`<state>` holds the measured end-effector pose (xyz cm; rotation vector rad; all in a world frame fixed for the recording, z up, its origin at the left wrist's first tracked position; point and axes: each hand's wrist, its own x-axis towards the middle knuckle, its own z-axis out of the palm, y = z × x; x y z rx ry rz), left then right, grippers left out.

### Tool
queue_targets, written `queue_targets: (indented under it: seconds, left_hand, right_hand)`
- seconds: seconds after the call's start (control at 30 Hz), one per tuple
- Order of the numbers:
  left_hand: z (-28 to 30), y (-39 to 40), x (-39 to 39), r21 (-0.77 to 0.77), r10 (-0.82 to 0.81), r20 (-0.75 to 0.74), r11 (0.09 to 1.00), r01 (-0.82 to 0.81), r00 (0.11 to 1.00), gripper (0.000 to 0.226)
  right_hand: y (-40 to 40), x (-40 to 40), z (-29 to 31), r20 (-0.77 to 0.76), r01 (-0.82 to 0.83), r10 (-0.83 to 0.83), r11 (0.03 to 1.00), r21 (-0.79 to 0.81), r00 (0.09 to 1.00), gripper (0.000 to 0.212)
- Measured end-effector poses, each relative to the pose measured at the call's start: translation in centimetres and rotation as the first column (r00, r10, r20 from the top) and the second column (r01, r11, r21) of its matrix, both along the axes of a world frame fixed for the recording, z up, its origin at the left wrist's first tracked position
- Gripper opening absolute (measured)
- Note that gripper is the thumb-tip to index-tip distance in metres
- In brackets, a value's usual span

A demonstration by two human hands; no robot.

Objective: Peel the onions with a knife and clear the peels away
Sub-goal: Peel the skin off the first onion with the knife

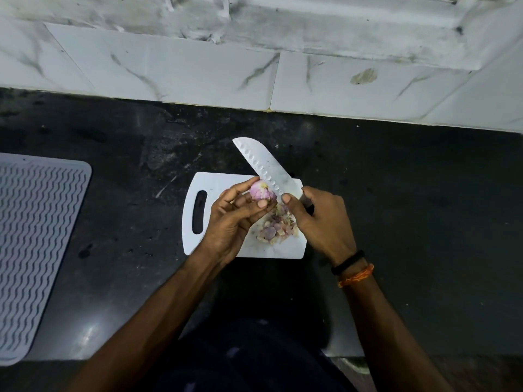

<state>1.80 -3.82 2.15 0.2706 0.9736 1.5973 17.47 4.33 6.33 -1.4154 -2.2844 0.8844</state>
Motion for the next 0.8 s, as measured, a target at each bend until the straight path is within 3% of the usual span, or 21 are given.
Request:
queue_targets:
  seconds: [0.43, 0.8]
  left_hand:
    - [-0.3, -0.4, 0.3, -0.016, -0.009, -0.034, 1.000, 0.008, 0.999, 0.068]
    - [0.4, -0.6, 0.5, -0.003, -0.038, -0.064, 0.999, 0.038, 0.997, 0.058]
  right_hand:
    - [0.6, 0.7, -0.4, 0.076, -0.059, 0.064, 0.996, -0.066, 0.995, 0.046]
    - [-0.1, 0.0, -1.1, 0.094, -0.068, 0.062, 0.996, 0.060, 0.994, 0.041]
